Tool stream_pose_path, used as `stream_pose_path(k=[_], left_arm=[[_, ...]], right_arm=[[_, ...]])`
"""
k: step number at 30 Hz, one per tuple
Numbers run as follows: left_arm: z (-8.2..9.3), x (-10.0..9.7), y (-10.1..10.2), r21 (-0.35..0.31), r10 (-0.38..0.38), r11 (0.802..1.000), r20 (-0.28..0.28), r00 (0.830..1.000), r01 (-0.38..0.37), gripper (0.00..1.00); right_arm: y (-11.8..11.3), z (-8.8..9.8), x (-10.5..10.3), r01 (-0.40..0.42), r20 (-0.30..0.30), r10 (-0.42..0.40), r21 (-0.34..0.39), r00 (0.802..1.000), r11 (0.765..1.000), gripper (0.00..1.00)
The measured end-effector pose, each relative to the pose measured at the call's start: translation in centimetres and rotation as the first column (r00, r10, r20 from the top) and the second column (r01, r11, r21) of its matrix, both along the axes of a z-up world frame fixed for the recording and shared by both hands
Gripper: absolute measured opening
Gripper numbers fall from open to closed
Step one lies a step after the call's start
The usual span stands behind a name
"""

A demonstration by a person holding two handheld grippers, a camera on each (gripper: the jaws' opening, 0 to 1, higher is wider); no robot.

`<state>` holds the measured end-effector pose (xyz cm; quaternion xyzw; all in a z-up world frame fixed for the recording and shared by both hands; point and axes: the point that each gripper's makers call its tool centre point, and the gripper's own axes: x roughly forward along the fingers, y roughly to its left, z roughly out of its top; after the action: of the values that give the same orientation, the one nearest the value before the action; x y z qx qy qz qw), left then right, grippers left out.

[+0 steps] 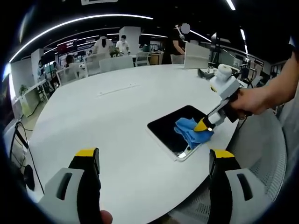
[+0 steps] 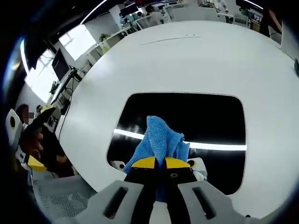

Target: Wipe the mirror surface with the cleaning cloth until all visible marks leave the cleaned area.

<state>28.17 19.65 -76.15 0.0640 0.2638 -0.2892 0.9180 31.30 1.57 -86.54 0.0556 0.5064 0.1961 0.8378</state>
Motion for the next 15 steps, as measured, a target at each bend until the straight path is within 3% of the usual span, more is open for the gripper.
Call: stream_pose_path(k=[15], left_arm=[[-0.1,0.0,0.1,-0.005,0.008,1.0,-0.003,1.0,-0.008,0.97]], right_arm=[[0.0,-0.1,2.5,0.001,0.016,-0.001,-0.009,1.0,1.0,0.0]])
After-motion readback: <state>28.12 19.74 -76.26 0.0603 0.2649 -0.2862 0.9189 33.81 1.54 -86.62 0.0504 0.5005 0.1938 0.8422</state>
